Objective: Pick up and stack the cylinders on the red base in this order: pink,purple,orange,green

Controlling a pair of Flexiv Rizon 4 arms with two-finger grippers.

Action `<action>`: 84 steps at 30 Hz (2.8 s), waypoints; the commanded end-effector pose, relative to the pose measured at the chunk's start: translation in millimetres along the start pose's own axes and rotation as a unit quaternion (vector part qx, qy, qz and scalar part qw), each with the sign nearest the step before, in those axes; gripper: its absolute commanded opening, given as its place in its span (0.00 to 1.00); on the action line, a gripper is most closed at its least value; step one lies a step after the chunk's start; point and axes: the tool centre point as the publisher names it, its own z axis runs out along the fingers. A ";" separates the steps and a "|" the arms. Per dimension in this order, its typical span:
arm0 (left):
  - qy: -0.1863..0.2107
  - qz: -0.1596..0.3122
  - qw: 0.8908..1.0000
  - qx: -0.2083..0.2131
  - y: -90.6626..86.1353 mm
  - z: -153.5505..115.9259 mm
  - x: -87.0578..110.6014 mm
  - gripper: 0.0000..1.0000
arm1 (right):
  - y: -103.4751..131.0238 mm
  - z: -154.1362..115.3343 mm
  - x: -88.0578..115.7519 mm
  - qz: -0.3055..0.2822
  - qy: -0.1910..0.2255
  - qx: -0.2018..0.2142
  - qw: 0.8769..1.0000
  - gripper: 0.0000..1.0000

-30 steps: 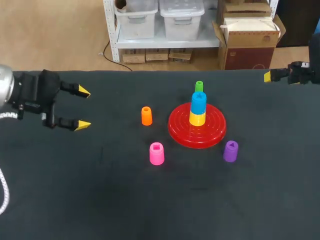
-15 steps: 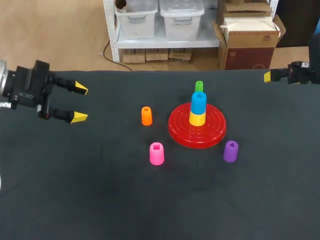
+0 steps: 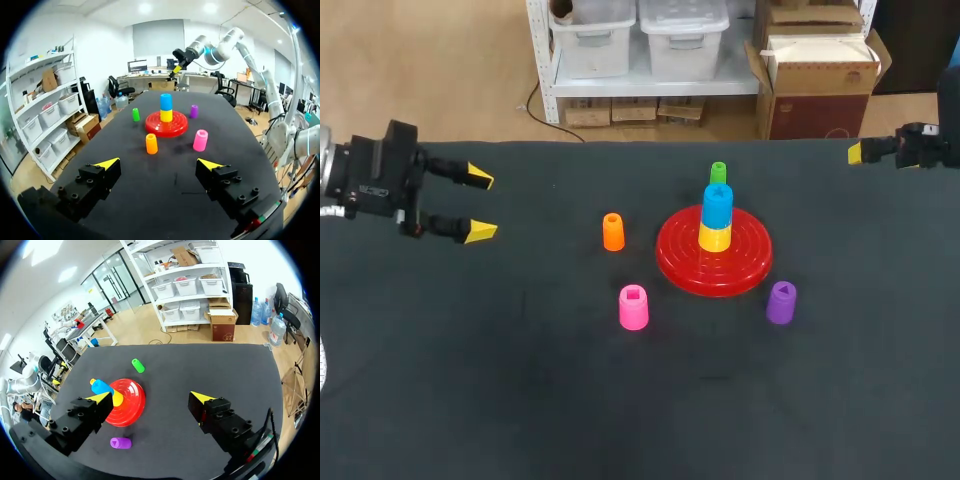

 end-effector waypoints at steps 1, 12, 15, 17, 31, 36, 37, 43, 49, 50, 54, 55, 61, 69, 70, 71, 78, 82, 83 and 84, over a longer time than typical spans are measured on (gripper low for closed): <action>0.003 -0.006 1.000 0.001 1.1 -1.7 1.2 1.00 | -0.5 0.1 0.3 0.000 0.000 -0.001 1.000 1.00; 0.003 -0.006 1.000 0.001 1.1 -1.7 1.2 1.00 | -0.5 0.1 0.3 0.000 0.000 -0.001 1.000 1.00; 0.003 -0.006 1.000 0.001 1.1 -1.7 1.2 1.00 | 13.0 8.9 -2.4 -0.060 0.070 0.000 0.996 1.00; 0.003 -0.006 1.000 0.001 1.1 -1.7 1.2 1.00 | 31.5 17.6 -1.2 -0.119 0.125 0.008 0.985 1.00; 0.003 -0.006 1.000 0.001 1.1 -1.7 1.2 1.00 | 161.7 69.9 49.5 -0.336 0.304 -0.034 0.891 1.00; 0.003 -0.006 1.000 0.001 1.1 -1.7 1.2 1.00 | 165.5 72.6 51.8 -0.318 0.317 -0.040 0.893 1.00; 0.003 -0.006 1.000 0.001 1.1 -1.7 1.2 1.00 | 165.5 72.6 51.8 -0.318 0.317 -0.040 0.893 1.00; 0.003 -0.006 1.000 0.001 1.1 -1.7 1.2 1.00 | 165.5 72.6 51.8 -0.318 0.317 -0.040 0.893 1.00; 0.003 -0.006 1.000 0.001 1.1 -1.7 1.2 1.00 | 173.3 85.2 55.7 -0.346 0.347 -0.047 0.871 1.00; 0.003 -0.006 1.000 0.001 1.1 -1.7 1.2 1.00 | 179.2 90.0 58.7 -0.360 0.355 -0.044 0.862 1.00; 0.003 -0.006 1.000 0.001 1.1 -1.7 1.2 1.00 | 201.3 104.3 76.0 -0.403 0.360 -0.046 0.840 1.00; 0.003 -0.006 1.000 0.001 1.1 -1.7 1.2 1.00 | 207.7 108.6 84.2 -0.414 0.364 -0.043 0.833 1.00; 0.003 -0.006 1.000 0.001 1.1 -1.7 1.2 1.00 | 229.9 118.0 118.3 -0.425 0.374 -0.036 0.823 1.00; 0.003 -0.006 1.000 0.001 1.1 -1.7 1.2 1.00 | 254.4 126.3 140.1 -0.450 0.402 -0.038 0.796 1.00; 0.003 -0.006 1.000 0.001 1.1 -1.7 1.2 1.00 | 256.0 128.7 142.3 -0.450 0.403 -0.039 0.796 1.00; 0.003 -0.006 1.000 0.001 1.1 -1.7 1.2 1.00 | 256.9 131.0 143.8 -0.448 0.402 -0.047 0.797 1.00; 0.003 -0.006 1.000 0.001 1.1 -1.7 1.2 1.00 | 257.1 151.1 144.1 -0.452 0.407 -0.048 0.793 1.00; 0.003 -0.006 1.000 0.001 1.1 -1.7 1.2 1.00 | 257.8 163.9 141.3 -0.461 0.406 -0.042 0.788 1.00; 0.003 -0.006 1.000 0.001 1.1 -1.7 1.2 1.00 | 257.8 166.4 141.3 -0.462 0.405 -0.041 0.788 1.00; 0.003 -0.006 1.000 0.001 1.1 -1.7 1.2 1.00 | 257.8 167.8 141.6 -0.464 0.405 -0.039 0.787 1.00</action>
